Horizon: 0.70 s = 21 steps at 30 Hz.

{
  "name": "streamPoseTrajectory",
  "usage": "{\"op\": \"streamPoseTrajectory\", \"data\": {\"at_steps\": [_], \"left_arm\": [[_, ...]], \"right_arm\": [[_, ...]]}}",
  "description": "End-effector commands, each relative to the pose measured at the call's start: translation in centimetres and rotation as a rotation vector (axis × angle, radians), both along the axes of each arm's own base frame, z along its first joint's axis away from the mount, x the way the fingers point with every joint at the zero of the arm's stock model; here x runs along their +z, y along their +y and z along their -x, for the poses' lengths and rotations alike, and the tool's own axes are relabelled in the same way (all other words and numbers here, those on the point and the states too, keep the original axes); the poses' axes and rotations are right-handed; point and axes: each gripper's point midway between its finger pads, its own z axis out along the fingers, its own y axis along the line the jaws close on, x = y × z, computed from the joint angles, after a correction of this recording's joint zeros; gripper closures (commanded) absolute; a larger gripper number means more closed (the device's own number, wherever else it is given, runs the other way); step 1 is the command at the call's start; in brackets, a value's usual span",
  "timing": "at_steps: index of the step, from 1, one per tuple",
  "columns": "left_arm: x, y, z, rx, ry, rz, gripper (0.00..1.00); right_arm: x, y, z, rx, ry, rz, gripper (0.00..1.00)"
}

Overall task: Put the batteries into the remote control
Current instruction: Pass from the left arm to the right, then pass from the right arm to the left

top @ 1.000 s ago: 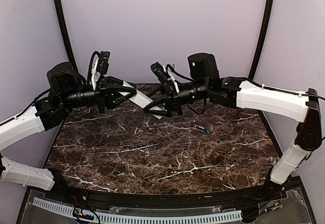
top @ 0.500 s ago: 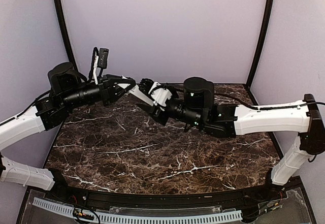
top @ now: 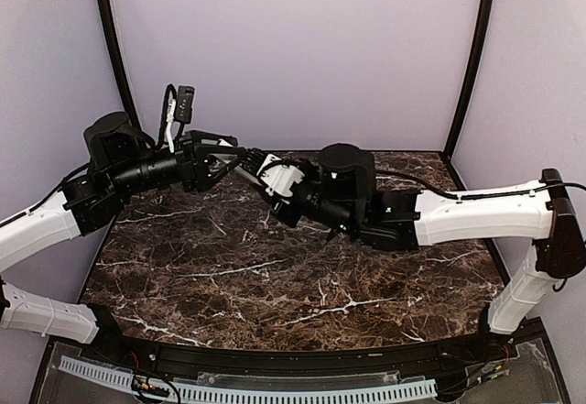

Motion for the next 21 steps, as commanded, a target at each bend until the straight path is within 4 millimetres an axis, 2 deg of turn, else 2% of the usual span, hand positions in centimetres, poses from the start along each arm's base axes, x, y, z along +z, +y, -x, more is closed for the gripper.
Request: {"op": "streamPoseTrajectory", "data": {"at_steps": [1,2,3,4,7,11,15,21], "left_arm": [[3.2,0.5,4.8,-0.172,-0.287,0.008,0.08],[2.8,0.5,5.4,-0.194,-0.356,-0.019,0.07],[2.9,0.8,6.6,-0.233,-0.401,-0.02,0.05],[2.1,0.9,7.0,-0.244,-0.455,-0.051,0.04],[1.7,1.5,8.1,-0.254,-0.545,-0.08,0.02],[1.3,1.4,7.4,-0.231,-0.518,-0.098,0.06],[1.2,0.5,7.2,-0.267,-0.471,-0.072,0.13],[1.3,-0.7,7.1,-0.302,-0.425,-0.023,0.13]], "right_arm": [[3.2,-0.9,3.0,0.322,0.279,-0.093,1.0],[3.6,-1.7,2.8,0.365,0.354,-0.119,1.0],[4.1,-2.0,4.5,0.504,0.429,-0.137,1.0],[4.5,-2.5,5.3,0.582,0.476,-0.151,1.0],[5.1,-3.1,7.3,0.723,0.517,-0.149,1.0],[4.7,-2.8,7.9,0.765,0.541,-0.115,1.0],[4.6,-2.2,7.9,0.787,0.548,-0.102,1.0],[4.8,-1.5,8.4,0.812,0.526,-0.09,1.0]]}}
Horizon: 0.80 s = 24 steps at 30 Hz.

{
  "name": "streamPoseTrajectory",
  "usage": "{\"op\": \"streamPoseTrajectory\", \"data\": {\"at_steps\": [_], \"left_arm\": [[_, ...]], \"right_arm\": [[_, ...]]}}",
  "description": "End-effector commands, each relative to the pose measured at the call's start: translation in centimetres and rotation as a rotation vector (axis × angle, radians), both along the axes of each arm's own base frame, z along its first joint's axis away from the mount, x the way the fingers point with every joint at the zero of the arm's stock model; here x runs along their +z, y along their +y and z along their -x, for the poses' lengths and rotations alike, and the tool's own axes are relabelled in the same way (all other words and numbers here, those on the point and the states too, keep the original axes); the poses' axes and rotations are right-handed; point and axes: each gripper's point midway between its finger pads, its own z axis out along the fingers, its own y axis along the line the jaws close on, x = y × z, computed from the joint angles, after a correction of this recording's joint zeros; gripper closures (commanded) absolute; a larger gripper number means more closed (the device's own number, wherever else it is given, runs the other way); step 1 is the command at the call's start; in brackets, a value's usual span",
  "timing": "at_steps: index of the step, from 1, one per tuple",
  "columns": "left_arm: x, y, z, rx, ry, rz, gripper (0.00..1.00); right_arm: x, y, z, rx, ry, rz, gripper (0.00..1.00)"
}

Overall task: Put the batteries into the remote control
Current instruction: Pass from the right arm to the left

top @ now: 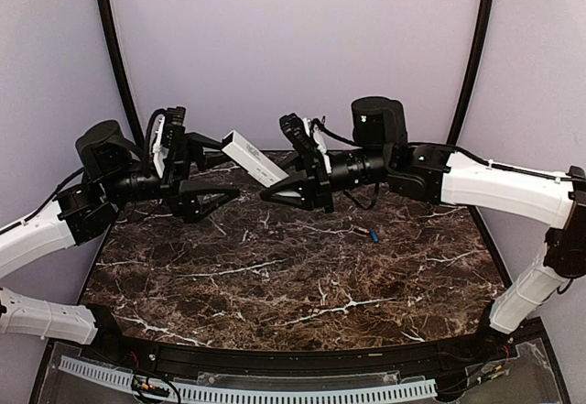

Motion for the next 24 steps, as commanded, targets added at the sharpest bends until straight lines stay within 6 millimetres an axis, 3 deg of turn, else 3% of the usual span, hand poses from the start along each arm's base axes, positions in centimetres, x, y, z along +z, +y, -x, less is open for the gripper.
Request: {"op": "streamPoseTrajectory", "data": {"at_steps": [1,4,10,15,17,21,24], "left_arm": [[0.9,-0.8,0.8,-0.061,0.027,0.05,0.14],[0.8,-1.7,1.5,-0.107,0.052,0.054,0.18],[0.7,-2.2,1.9,-0.12,0.059,0.06,0.48],[1.0,-2.6,1.7,-0.12,0.066,0.07,0.51],[0.9,-2.7,1.6,-0.117,0.068,0.069,0.58],[0.5,-2.9,1.3,-0.107,0.075,0.053,0.77],[0.8,-2.7,1.2,-0.086,0.07,0.06,0.98]], "right_arm": [[1.2,0.8,0.9,0.049,-0.017,-0.024,1.0],[1.2,1.2,0.9,0.048,-0.027,-0.024,1.0],[1.3,1.3,1.1,0.055,-0.032,-0.027,1.0],[0.8,1.5,1.2,0.059,-0.024,-0.006,1.0],[0.8,1.6,1.4,0.062,-0.024,-0.005,1.0],[0.9,1.5,1.5,0.059,-0.031,-0.007,1.0],[0.9,1.5,1.3,0.046,-0.034,-0.002,1.0]]}}
